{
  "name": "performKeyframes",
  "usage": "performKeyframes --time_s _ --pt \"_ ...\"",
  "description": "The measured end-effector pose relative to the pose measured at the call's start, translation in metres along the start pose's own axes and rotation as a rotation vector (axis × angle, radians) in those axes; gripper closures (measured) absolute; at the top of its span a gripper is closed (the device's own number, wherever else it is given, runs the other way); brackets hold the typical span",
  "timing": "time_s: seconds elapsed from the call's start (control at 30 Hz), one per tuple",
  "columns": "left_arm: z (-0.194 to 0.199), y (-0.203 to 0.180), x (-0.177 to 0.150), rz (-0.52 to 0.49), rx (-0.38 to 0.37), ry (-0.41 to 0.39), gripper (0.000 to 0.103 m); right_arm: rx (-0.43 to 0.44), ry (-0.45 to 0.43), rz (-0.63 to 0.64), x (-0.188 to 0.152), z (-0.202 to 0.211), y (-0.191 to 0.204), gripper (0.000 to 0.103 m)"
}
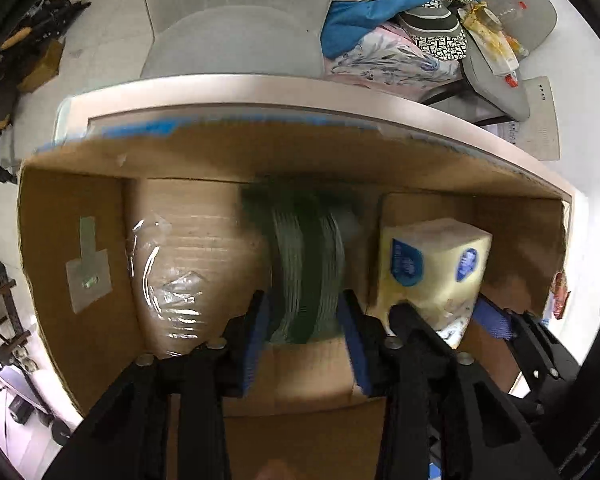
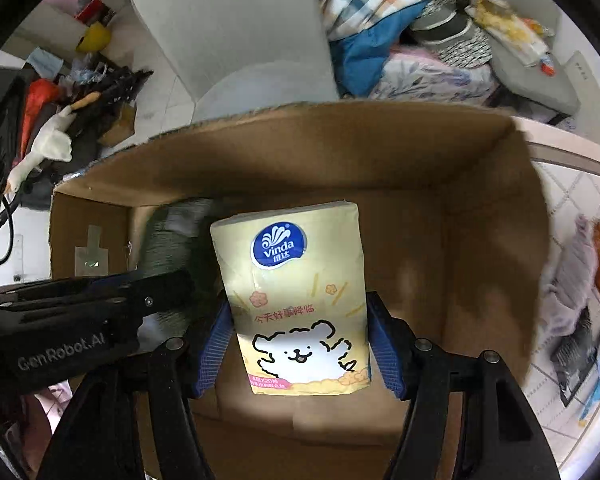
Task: Organize soft objects
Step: 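Carry both items into the cardboard box and open both grippers, then move both tools back over the remaining items on the table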
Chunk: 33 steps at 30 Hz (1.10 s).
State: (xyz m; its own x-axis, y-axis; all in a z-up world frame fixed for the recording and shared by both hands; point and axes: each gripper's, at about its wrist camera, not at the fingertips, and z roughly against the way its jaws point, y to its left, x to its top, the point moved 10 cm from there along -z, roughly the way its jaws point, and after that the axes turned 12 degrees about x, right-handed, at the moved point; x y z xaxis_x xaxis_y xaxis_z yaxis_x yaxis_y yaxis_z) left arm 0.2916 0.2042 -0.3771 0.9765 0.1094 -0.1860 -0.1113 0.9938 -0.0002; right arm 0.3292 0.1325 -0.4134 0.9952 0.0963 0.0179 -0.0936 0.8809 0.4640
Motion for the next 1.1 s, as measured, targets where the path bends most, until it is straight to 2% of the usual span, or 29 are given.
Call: performKeyframes --time_s 0.03,0.1,0.13,0.17,0.23,0.3,0.37,0.47,0.57,0.83,1.1 --pt "0.001 0.001 0.0 0.003 -0.001 -0.002 0.055 0.002 0.005 0.0 0.001 -0.003 -0.001 0.034" --pt "0.007 0.005 -0.002 0.002 0.007 -0.024 0.036 -0.011 -0.005 -0.008 0.001 -0.002 -0.004 0.027" --pt "0.012 0.009 -0.004 -0.002 0.025 -0.045 0.033 -0.008 -0.006 -0.011 -0.001 0.0 -0.004 0.022" --pt "0.014 0.011 -0.004 -0.009 0.038 -0.062 0.028 -0.006 -0.01 -0.014 -0.003 0.003 -0.004 0.022" --pt "0.024 0.018 -0.01 -0.016 0.071 -0.101 0.026 -0.024 -0.018 -0.004 -0.005 0.009 -0.003 0.022" --pt "0.029 0.018 -0.016 -0.017 0.059 -0.117 0.02 -0.039 -0.02 0.003 -0.011 0.018 -0.001 0.021" --pt "0.032 0.021 -0.021 -0.008 0.056 -0.138 0.011 -0.056 -0.025 0.015 -0.017 0.027 0.002 0.012" --pt "0.038 0.02 -0.032 -0.01 0.07 -0.169 0.003 -0.085 -0.04 0.046 -0.03 0.042 0.007 0.006" --pt "0.047 0.026 -0.046 0.008 0.087 -0.216 0.001 -0.103 -0.046 0.06 -0.047 0.053 0.009 0.0" --pt "0.072 0.033 -0.083 0.063 0.112 -0.312 0.001 -0.164 -0.078 0.088 -0.095 0.083 0.01 0.0" --pt "0.098 0.033 -0.122 0.056 0.151 -0.392 0.001 -0.179 -0.11 0.12 -0.133 0.116 0.018 0.0"
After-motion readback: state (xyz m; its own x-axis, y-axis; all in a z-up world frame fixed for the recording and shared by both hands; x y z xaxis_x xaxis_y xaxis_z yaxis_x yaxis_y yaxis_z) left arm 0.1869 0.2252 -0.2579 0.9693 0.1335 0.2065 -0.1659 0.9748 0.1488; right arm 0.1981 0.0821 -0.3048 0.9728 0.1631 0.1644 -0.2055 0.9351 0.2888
